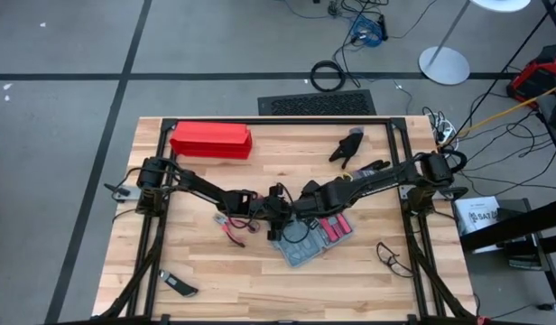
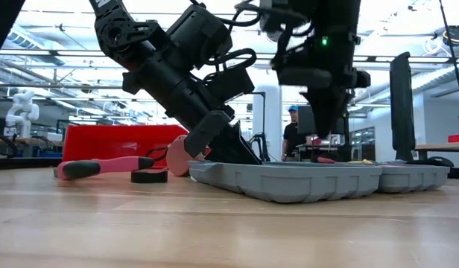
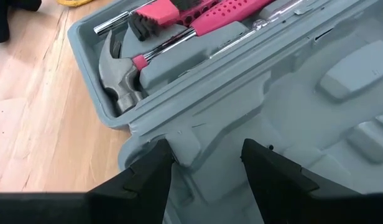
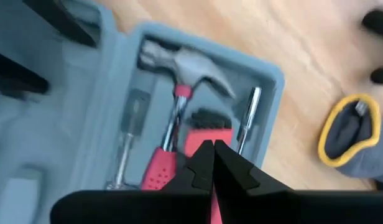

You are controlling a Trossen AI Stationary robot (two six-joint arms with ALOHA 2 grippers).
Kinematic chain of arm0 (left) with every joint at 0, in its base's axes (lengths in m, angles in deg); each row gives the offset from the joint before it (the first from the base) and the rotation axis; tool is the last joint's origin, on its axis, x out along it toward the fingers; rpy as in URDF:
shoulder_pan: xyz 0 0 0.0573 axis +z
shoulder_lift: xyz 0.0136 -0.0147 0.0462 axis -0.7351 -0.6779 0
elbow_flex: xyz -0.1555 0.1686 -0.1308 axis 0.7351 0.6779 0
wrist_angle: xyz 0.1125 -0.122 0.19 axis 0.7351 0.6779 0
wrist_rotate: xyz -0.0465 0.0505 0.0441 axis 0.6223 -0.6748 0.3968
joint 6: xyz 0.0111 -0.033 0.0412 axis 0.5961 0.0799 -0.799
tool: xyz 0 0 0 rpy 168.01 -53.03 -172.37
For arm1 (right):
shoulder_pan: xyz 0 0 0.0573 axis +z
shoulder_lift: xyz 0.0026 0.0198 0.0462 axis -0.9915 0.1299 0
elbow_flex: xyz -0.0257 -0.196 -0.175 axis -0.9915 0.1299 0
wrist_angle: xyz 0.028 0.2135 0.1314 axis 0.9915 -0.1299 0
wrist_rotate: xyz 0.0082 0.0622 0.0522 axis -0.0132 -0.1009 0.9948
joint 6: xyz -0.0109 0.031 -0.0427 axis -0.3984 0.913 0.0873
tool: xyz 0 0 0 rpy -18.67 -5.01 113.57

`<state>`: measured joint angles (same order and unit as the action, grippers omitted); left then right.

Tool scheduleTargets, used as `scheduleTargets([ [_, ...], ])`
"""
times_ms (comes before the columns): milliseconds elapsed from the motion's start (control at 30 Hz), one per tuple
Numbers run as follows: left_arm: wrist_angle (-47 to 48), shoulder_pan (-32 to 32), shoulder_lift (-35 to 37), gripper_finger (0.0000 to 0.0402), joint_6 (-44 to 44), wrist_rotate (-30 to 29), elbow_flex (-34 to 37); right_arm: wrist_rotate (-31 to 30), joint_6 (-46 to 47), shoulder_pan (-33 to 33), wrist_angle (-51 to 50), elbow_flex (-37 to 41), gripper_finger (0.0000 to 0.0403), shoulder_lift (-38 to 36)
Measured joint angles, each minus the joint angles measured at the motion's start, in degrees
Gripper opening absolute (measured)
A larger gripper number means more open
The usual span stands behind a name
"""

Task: Prefit tool cases
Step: Remove the orange hex key set from the gray pre-fit tool case

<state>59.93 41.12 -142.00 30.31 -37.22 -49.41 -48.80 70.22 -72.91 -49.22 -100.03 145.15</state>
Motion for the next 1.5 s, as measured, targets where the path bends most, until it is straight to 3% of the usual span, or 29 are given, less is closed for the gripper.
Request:
scheduleTargets([
  [200,-0.30,-0.02,0.00,0.0202,0.00,0.02,0.00,-3.56,-2.43,2.40,1.25,-0.11,0.0001,-5.16],
  [400,-0.43,-0.04,0.00,0.0202,0.00,0.02,0.00,-5.78,-10.59,3.99,1.47,-0.17,0.0015,-3.73],
  [767,-0.46,-0.07,0.00,0.0203,0.07,0.02,0.00,-1.99,-10.77,0.98,1.69,-0.15,0.0157,3.05],
  [933,-0.44,-0.09,0.00,0.0203,0.10,0.04,0.00,0.61,-9.30,-0.28,1.89,-0.11,0.0199,3.41],
  [1300,-0.42,-0.09,0.00,0.0203,0.07,0.04,0.00,1.60,-9.58,-0.67,1.50,-0.11,0.0202,6.81],
  [1500,-0.44,-0.04,0.00,0.0203,0.02,-0.49,0.00,-1.00,-8.49,-1.11,0.27,-0.46,0.0201,10.52],
])
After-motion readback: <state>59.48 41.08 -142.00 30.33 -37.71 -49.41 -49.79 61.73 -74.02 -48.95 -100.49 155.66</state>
